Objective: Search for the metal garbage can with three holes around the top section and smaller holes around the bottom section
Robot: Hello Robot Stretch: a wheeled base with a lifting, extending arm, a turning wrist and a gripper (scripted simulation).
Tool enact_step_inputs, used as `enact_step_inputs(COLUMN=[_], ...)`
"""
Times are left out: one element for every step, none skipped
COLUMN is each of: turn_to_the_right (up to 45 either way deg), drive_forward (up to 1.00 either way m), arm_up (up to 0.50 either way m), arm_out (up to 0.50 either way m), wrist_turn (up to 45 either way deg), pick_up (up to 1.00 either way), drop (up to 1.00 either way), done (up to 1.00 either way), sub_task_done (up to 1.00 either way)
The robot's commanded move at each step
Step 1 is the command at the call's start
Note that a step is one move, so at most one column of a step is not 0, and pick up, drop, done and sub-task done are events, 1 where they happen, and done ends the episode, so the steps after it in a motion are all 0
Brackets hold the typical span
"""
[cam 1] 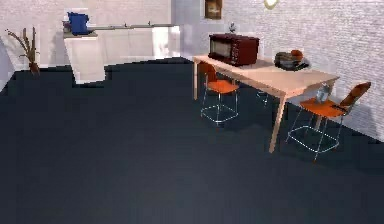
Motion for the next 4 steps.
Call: enact_step_inputs(turn_to_the_right=[-45.0,-45.0,-9.0,0.0], drive_forward=[0.00,0.00,0.00,0.70], arm_up=[0.00,0.00,0.00,0.00], arm_out=[0.00,0.00,0.00,0.00], wrist_turn=[0.0,0.0,0.0,0.0], pick_up=[0.00,0.00,0.00,0.00], drop=[0.00,0.00,0.00,0.00], done=[0.00,0.00,0.00,0.00], sub_task_done=[0.00,0.00,0.00,0.00])
